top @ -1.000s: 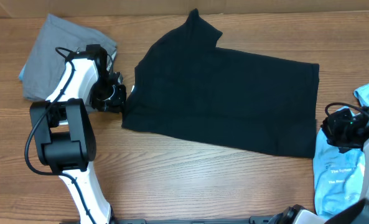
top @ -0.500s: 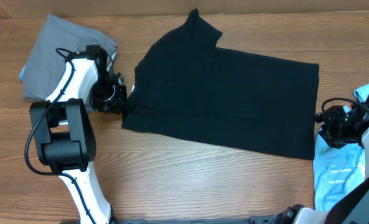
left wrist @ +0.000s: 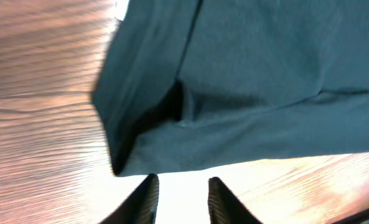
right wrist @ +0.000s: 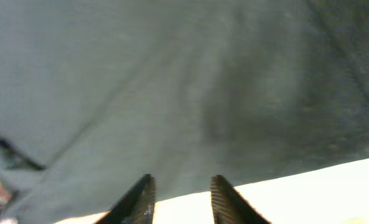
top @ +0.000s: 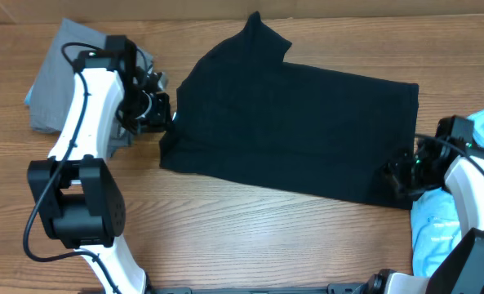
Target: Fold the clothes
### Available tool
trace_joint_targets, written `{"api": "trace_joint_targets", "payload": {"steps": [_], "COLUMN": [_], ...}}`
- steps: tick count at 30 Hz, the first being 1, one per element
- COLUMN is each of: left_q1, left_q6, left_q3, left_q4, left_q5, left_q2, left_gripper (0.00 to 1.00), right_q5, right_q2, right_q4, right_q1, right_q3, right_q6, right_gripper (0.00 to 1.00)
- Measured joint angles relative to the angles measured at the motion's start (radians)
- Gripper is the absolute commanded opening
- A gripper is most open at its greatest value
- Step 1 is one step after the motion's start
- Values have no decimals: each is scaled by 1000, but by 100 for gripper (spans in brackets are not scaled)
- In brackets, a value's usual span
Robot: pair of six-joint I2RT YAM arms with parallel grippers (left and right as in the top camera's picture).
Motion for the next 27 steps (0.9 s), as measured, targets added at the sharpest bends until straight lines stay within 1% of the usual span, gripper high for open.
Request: {"api": "trace_joint_targets", "payload": {"steps": [1,2,5,8,10,11,14,15,16,18,20,22,24,26,27], "left_q1": [-9,-18,-34,-38,-38,-38,-39,-40,-40,-45,-47,-53,-60,-66,-68], "left_q6": [2,8,20,23,24,25,32,37,43,52,48,48,48,48,46], "left_q3": [-23,-51,-133,-182,-203,-215,-246,-256,-264,-283,-296,-310,-319,-321,-321], "left_q4": [23,58,174,273,310,323,367,384,399,437,469,510,544,557,560], "left_q5": [-3,-6,-11,-14,-14,-14,-15,-15,-14,-16,-14,-6,1,7,10], "left_q2": [0,0,1,2,2,2,2,2,2,2,2,2,2,2,2], "left_gripper": [42,49,56,57,56,53,36,36,39,55,57,53,44,28,18], "right_q5": [8,16,16,15,15,15,15,15,14,15,15,15,15,15,15], "right_q2": [0,0,0,0,0,0,0,0,0,0,0,0,0,0,0], "right_q4": [13,33,70,98,104,105,117,124,131,146,155,161,166,167,169], "right_q1": [0,0,0,0,0,0,0,0,0,0,0,0,0,0,0], "right_q3": [-18,-42,-69,-78,-79,-80,-80,-80,-80,-80,-80,-81,-81,-81,-81], "right_q6": [2,1,-14,-29,-34,-35,-39,-40,-41,-42,-44,-45,-45,-44,-45], "right_gripper": [38,42,44,46,47,47,49,49,50,51,52,52,52,52,52]}}
